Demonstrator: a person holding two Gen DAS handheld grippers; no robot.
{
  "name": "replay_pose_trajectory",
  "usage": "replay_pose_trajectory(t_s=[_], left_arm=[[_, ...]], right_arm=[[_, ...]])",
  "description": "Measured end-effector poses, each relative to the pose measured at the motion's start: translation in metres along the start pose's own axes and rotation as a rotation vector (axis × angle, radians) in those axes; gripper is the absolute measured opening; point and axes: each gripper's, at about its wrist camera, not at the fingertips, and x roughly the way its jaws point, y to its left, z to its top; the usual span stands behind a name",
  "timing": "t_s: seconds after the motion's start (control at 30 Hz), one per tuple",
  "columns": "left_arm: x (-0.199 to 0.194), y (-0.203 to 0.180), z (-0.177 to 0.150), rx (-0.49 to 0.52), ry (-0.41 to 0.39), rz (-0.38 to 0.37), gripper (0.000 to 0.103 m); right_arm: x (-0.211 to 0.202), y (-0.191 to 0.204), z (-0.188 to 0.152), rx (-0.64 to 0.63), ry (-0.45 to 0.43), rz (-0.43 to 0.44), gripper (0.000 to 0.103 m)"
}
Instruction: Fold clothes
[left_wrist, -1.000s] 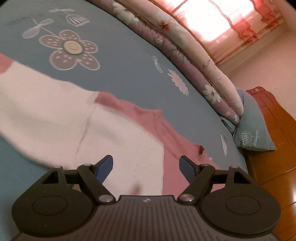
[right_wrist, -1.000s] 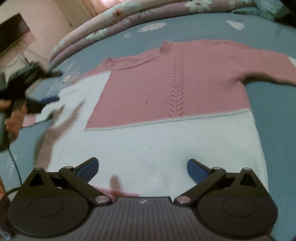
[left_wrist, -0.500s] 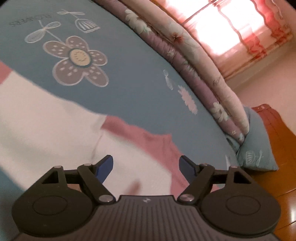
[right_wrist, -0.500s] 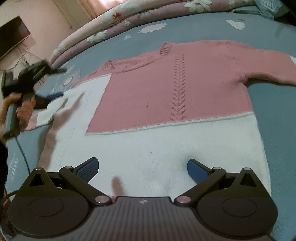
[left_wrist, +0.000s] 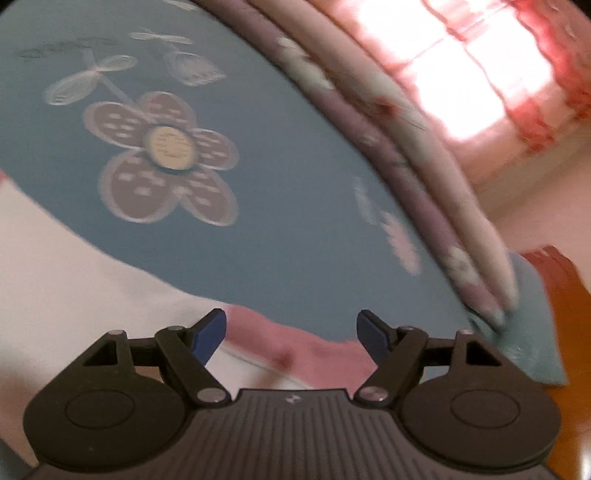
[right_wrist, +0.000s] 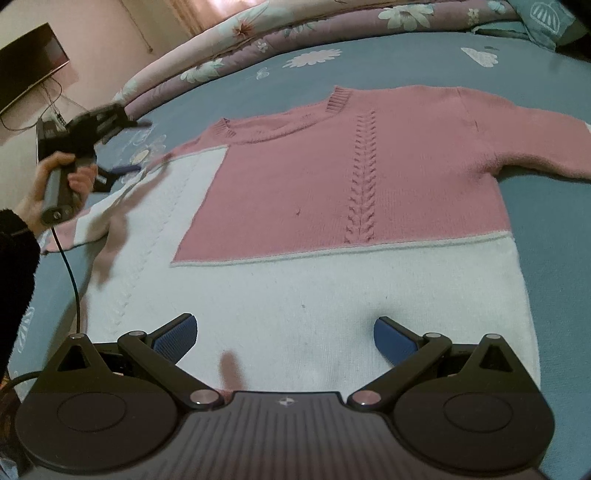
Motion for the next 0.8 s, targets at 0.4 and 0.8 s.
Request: replay_pose_trajectory(t_s=[0.4, 0.8], left_arm=[[0.032, 0.005, 0.005, 0.070, 0.102, 0.072, 0.076], [-0.006, -0.018, 0.021, 0.239, 0.107, 0.156, 0.076]], right_arm=[[0.002, 0.012, -0.004, -0.103, -0.004, -0.045, 0.103], [0.004, 0.013, -0.005, -0.121, 0.001, -0.052, 0.103]])
